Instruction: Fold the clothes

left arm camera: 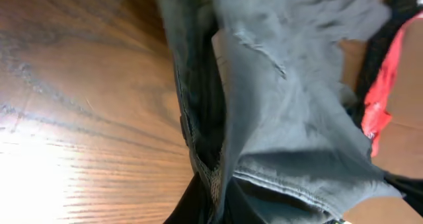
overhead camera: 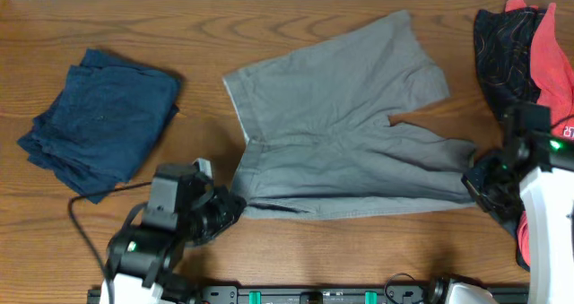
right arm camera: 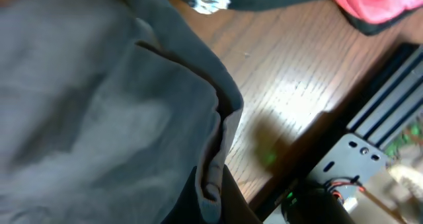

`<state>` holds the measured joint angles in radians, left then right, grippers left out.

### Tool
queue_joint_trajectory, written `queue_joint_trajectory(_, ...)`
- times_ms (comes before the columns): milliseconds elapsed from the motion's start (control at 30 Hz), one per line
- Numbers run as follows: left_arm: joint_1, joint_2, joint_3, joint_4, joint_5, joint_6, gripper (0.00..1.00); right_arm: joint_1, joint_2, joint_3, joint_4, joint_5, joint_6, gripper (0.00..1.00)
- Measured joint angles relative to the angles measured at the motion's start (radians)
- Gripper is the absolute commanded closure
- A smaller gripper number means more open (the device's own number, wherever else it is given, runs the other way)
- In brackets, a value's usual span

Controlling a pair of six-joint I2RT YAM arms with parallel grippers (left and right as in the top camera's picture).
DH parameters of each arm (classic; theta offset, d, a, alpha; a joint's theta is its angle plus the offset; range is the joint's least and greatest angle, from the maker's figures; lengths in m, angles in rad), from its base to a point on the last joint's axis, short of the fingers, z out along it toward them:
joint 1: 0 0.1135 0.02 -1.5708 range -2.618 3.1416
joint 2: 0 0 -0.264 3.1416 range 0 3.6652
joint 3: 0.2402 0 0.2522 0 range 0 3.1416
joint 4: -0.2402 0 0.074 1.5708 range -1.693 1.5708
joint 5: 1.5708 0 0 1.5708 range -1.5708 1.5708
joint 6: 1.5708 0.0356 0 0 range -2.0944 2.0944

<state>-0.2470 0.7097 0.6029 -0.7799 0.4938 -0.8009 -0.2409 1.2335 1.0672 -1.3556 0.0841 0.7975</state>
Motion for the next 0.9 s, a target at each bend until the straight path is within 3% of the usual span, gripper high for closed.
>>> queue_joint_trajectory(167, -0.002, -0.109, 0.001, -0.013, -0.020, 0.016, 0.94, -0.005, -0.111, 0.033, 0.106, -0.064, -0.146, 0.99)
queue_joint_trajectory(367, -0.006, -0.080, 0.021, 0.064, -0.123, 0.018, 0.94, 0.020, -0.129, 0.115, 0.280, -0.193, -0.316, 0.99)
queue_joint_trajectory(567, 0.008, 0.098, 0.053, 0.251, -0.195, 0.022, 0.94, 0.079, -0.023, 0.185, 0.423, -0.221, -0.391, 0.99)
queue_joint_trajectory(900, 0.155, 0.471, 0.159, 0.575, -0.210, 0.033, 0.94, 0.181, 0.224, 0.195, 0.791, -0.241, -0.418, 0.99)
